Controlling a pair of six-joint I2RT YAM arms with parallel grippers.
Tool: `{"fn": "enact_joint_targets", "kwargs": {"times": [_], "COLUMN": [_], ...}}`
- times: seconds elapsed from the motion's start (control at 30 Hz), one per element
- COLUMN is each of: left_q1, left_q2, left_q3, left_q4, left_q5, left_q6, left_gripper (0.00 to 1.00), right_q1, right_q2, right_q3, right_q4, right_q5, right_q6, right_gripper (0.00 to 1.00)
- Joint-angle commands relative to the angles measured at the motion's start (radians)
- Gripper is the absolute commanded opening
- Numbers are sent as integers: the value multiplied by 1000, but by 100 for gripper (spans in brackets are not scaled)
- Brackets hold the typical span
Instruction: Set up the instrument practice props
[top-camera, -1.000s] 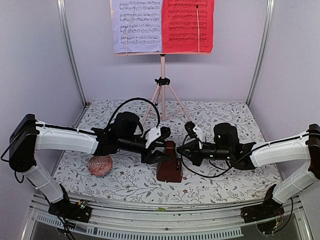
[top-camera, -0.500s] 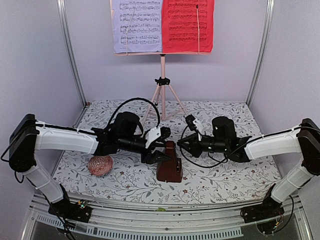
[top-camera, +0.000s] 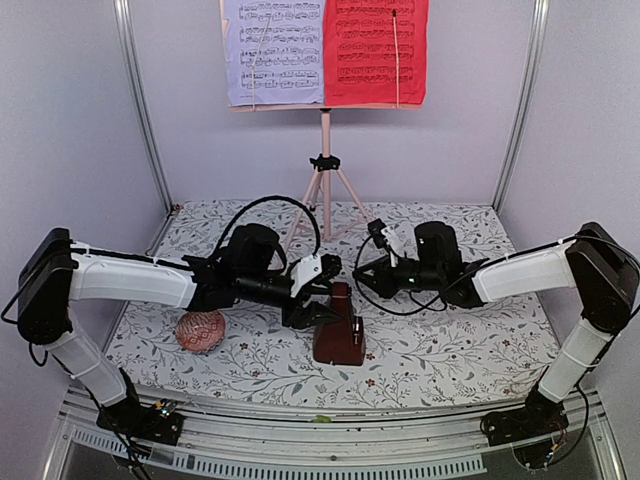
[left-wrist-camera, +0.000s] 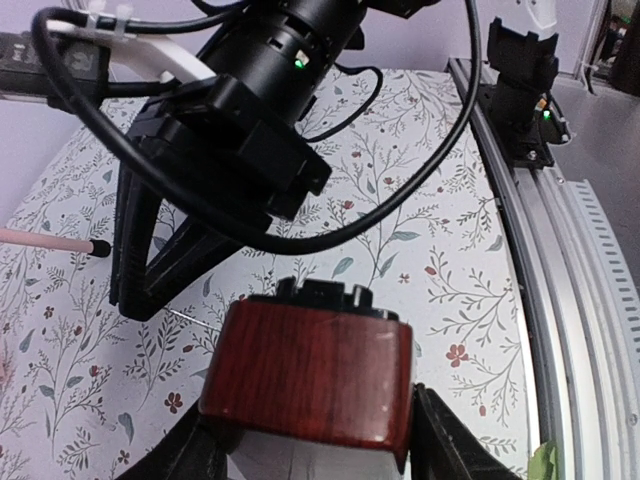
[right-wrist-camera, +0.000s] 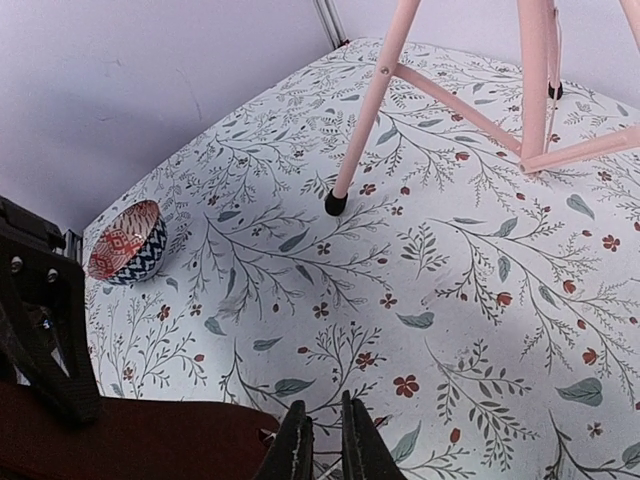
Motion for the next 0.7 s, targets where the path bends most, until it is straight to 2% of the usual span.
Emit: {"fn": "enact_joint_targets", "kwargs": {"times": [0.0,0.67], "left_q1": [-27,-31], "left_q2": [-19,-22], "left_q3": [-14,-12], "left_q4": [-57,-60], "left_q5": [31,19], "left_q6": [4,2], "left_gripper": [0,0], "right_q1": [-29,-88], "right_q2": [41,114], "right_q3": [56,157], "right_q4": [-19,-70], "right_q5": [-21,-57], "right_q6": [16,-11], "right_gripper": [12,13]}}
